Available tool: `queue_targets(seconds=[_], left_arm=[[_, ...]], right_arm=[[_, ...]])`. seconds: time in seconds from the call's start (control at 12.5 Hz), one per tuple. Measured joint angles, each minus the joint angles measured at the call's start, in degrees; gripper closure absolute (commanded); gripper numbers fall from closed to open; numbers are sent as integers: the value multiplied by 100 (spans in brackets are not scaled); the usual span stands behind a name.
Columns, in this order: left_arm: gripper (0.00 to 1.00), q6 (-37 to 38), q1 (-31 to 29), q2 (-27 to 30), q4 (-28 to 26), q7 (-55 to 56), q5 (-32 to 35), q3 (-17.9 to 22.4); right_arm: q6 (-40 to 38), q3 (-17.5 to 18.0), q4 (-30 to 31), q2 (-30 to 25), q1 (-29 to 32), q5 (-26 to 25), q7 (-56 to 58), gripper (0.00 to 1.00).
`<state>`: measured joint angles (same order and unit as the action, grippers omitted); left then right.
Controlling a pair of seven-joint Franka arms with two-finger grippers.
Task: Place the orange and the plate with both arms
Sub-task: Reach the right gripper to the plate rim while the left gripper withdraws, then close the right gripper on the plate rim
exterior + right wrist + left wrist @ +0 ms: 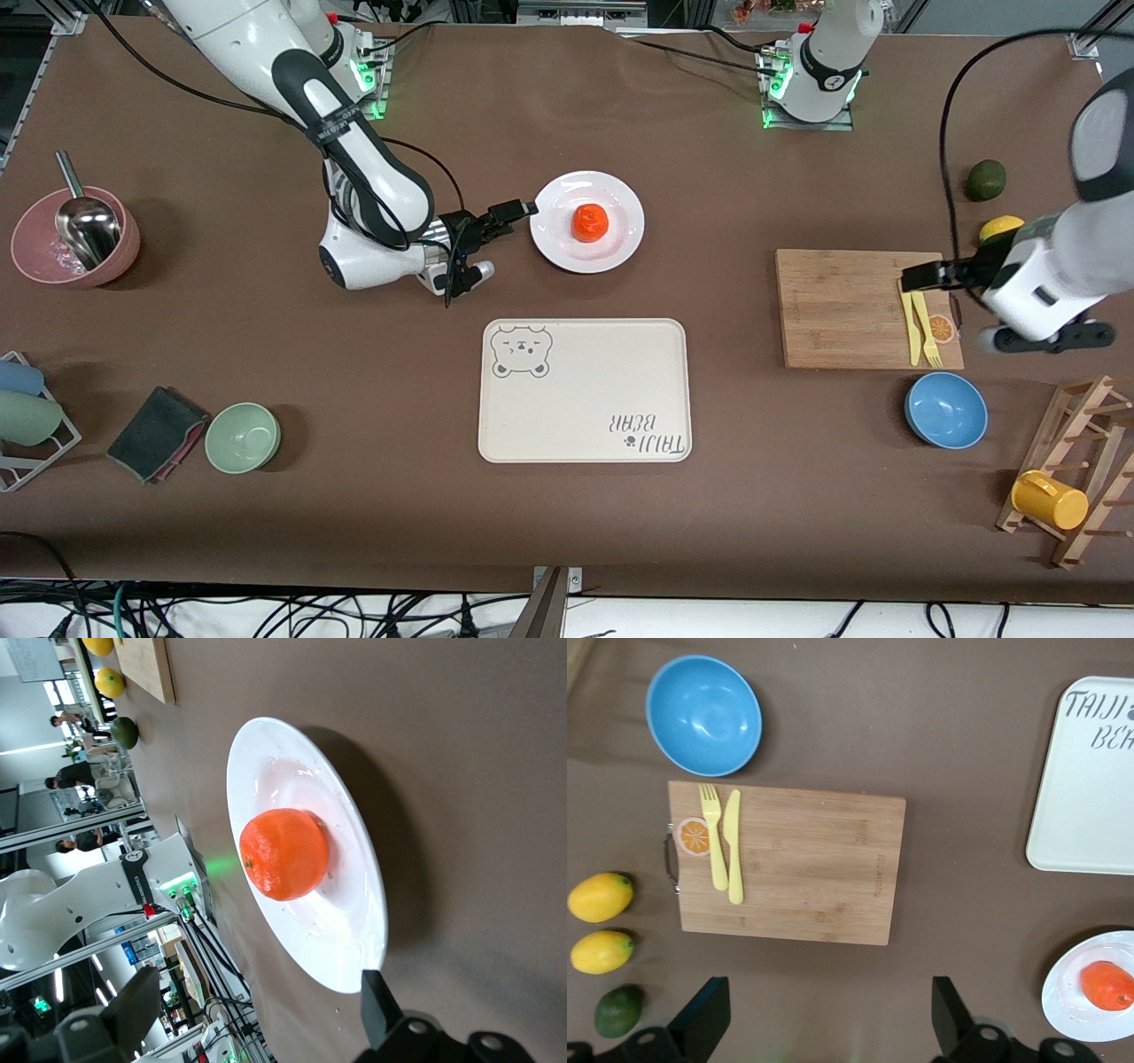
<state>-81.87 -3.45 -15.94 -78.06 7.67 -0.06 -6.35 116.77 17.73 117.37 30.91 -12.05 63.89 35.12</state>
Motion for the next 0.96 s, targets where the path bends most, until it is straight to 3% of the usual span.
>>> queue_targets(seconds=[0.16,0.24,0.56,0.8,0.96], left_arm=[[0,142,598,304,-7,-77,-70,688],[0,164,774,365,-12,-82,-73,841],[0,168,880,384,-43,-135,-149,1034],[0,160,905,383,-129,-289,-349,1175],[0,158,1007,384,-136,-318,-354,1273]], right_arm=[[225,15,25,244,-46,304,339,0],[361,22,24,343,-116,364,405,0],[710,33,21,495,-332,539,472,3],[975,36,-22,581,-590,767,512,21],[1015,36,-58,685,-643,775,700,45]])
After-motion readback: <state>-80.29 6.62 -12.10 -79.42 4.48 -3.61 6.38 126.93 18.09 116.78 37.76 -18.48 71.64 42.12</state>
